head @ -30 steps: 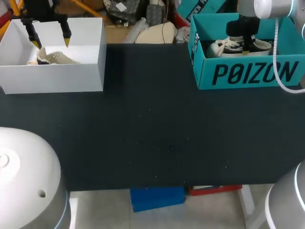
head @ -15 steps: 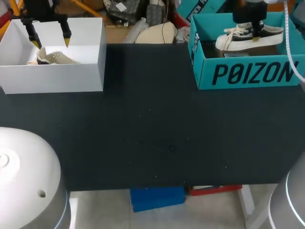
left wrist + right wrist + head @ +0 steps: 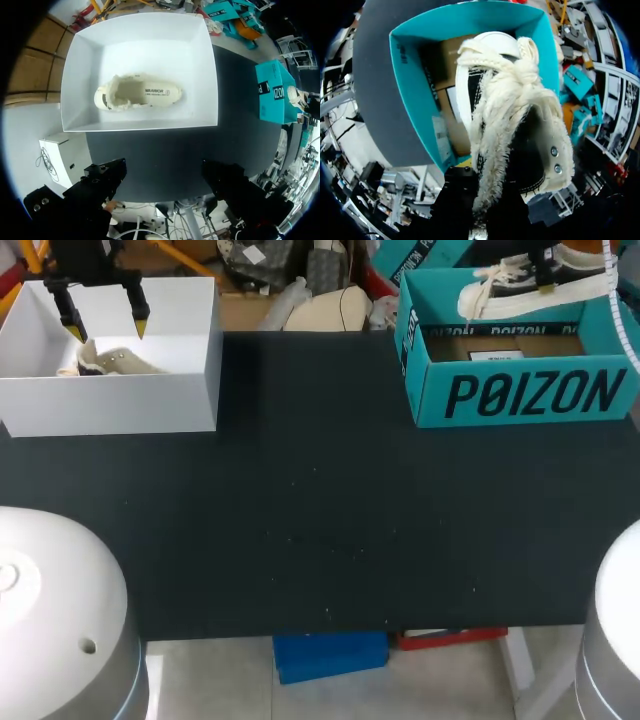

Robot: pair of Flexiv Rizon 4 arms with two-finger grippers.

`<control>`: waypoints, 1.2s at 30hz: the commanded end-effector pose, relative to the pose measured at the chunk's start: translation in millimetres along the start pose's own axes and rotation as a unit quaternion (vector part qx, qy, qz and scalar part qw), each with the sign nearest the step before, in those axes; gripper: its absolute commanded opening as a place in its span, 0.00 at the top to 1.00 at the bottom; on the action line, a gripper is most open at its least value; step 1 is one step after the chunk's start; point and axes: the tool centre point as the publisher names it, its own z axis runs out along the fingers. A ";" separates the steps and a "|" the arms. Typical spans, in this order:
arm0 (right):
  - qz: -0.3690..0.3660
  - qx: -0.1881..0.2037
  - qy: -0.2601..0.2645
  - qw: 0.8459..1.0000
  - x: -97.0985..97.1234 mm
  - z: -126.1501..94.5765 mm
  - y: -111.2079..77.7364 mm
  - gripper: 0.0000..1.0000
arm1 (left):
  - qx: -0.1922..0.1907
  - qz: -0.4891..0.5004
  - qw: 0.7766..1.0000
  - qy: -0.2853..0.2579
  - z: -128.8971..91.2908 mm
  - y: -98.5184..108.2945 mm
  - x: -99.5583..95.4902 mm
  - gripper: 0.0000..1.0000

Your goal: Take the shoe out of the shoebox, open the shoe tongue, remove and reinsert the insole, then place the shoe into the shoebox

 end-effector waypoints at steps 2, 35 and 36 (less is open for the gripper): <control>0.011 0.020 -0.108 0.994 74.5 -135.4 26.5 1.00 | -0.001 -0.001 1.000 -0.001 -0.6 0.2 0.4 0.00; -0.072 -0.049 -0.116 0.989 322.4 -166.1 284.4 1.00 | -0.001 -0.001 1.000 -0.001 -0.6 0.2 0.4 0.00; -0.072 -0.049 -0.116 0.989 328.2 -159.1 289.5 1.00 | -0.001 -0.001 1.000 -0.001 -0.6 0.2 0.4 0.00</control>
